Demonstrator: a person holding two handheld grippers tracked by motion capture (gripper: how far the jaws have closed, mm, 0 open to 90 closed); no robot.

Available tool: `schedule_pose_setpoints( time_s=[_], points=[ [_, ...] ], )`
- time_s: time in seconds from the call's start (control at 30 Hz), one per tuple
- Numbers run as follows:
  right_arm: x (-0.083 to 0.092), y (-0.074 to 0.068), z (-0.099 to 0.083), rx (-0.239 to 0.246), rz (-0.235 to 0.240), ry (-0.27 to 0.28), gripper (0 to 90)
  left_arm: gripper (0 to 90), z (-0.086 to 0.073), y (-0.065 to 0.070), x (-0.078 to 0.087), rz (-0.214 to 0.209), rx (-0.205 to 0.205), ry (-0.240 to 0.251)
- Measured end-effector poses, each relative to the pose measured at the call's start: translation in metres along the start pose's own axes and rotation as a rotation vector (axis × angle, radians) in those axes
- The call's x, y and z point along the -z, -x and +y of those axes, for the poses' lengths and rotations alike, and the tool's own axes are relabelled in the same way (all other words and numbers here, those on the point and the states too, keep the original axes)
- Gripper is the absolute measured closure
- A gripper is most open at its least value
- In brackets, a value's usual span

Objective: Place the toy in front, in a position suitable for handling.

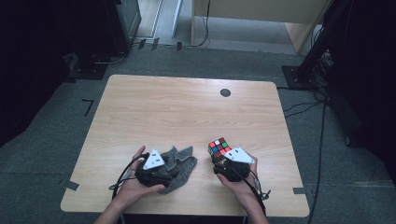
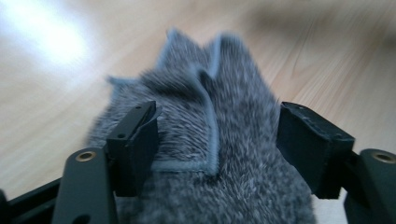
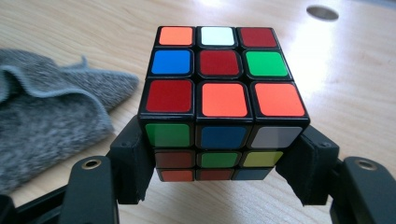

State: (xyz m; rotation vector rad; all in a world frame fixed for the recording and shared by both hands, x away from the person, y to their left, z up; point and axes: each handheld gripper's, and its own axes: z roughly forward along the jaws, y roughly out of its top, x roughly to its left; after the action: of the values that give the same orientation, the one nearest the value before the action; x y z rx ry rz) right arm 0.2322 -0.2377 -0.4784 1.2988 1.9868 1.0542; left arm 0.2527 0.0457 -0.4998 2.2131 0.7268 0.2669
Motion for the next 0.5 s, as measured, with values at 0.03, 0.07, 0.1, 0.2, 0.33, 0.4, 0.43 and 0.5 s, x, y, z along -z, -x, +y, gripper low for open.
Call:
schedule_pose_setpoints(
  time_s=[0.03,0.07,0.1,0.2,0.33,0.4,0.43,0.5],
  points=[
    [0.000,0.000,0.000,0.000,0.000,0.000,34.3,29.0,0.000,0.000,0.000,0.000,0.000,0.000],
    [0.002,-0.001,0.000,0.007,0.004,0.007,34.3,29.0,0.000,0.000,-0.004,0.012,-0.009,-0.016],
    [0.004,-0.002,0.001,0.010,0.018,0.018,34.4,32.8,-0.001,0.001,-0.006,0.026,-0.019,-0.026],
    [0.002,-0.004,0.001,0.014,0.036,0.021,34.3,48.8,-0.004,-0.002,-0.008,0.089,-0.061,-0.031],
    [-0.002,-0.006,0.001,0.010,0.049,0.021,34.4,73.5,-0.008,-0.008,-0.005,0.108,-0.059,0.002],
    [-0.003,-0.008,0.001,0.007,0.055,0.022,34.4,80.1,-0.009,-0.010,-0.003,0.125,-0.052,0.019],
    [-0.002,-0.010,0.001,0.013,0.059,0.029,34.4,81.6,-0.010,-0.014,0.000,0.146,-0.038,0.040],
    [-0.001,-0.012,0.002,0.022,0.067,0.036,34.4,82.8,-0.010,-0.019,0.007,0.137,-0.016,0.071]
  ],
)
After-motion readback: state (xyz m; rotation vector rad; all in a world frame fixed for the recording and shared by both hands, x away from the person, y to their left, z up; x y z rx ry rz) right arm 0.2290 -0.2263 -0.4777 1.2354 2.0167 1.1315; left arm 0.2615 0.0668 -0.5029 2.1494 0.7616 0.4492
